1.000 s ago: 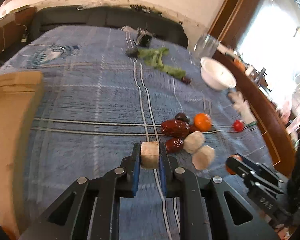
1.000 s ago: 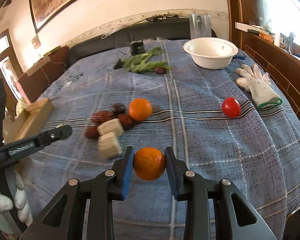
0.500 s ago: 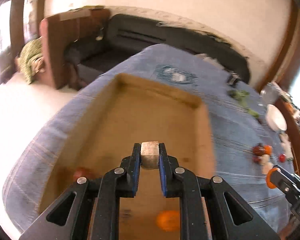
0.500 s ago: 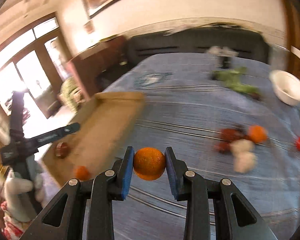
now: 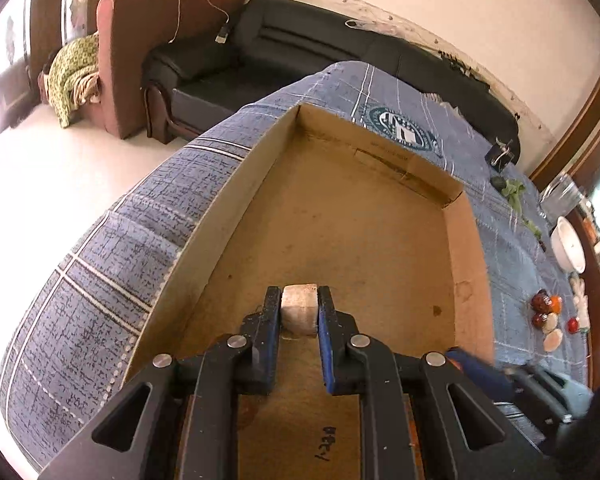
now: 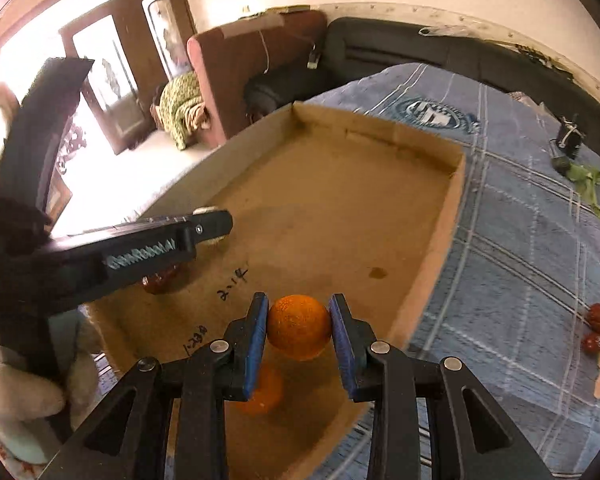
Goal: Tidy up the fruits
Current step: 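Release the mandarin and white cube into the cardboard tray, then grasp a white cube with the right gripper while the left gripper grasps another cube, then carry both white cubes over the tray and release them inside, then grasp the last mandarin with the right gripper while the left gripper approaches the dates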
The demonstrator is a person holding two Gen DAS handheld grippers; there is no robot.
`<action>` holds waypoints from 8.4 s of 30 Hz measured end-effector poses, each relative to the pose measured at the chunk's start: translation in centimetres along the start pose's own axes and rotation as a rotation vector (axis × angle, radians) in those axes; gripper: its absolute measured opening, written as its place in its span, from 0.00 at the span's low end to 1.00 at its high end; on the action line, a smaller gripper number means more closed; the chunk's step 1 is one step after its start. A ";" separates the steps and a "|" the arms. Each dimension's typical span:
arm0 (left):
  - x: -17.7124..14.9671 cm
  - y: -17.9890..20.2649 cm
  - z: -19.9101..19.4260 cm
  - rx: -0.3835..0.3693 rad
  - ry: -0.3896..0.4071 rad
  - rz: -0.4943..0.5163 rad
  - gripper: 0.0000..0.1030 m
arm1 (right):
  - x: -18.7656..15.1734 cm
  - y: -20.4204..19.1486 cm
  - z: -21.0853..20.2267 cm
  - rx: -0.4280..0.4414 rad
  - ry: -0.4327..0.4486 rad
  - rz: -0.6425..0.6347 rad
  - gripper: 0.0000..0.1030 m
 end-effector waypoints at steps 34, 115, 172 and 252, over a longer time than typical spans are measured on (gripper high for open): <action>-2.8 14.4 -11.1 0.122 0.275 0.372 0.60 | -5.8 11.4 -12.9 -0.094 0.199 0.271 0.52; -8.1 37.0 6.4 -0.311 -0.045 0.771 0.34 | -11.1 32.8 -13.9 -0.330 0.183 0.657 0.25; 5.3 3.6 4.1 0.084 -0.057 0.237 0.24 | 3.4 5.0 -0.2 -0.002 0.026 0.091 0.26; -7.4 22.7 0.6 -0.199 -0.111 0.409 0.62 | -4.4 33.8 -9.1 -0.336 0.119 0.549 0.54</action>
Point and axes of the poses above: each gripper's, at about its wrist camera, not at the fingertips, and z roughly the way its jaws point, y to its right, x to its top, the point moved 5 cm from there along z, roughly the way its jaws point, and after that the axes turned 3 degrees about z, right-handed, at the moved point
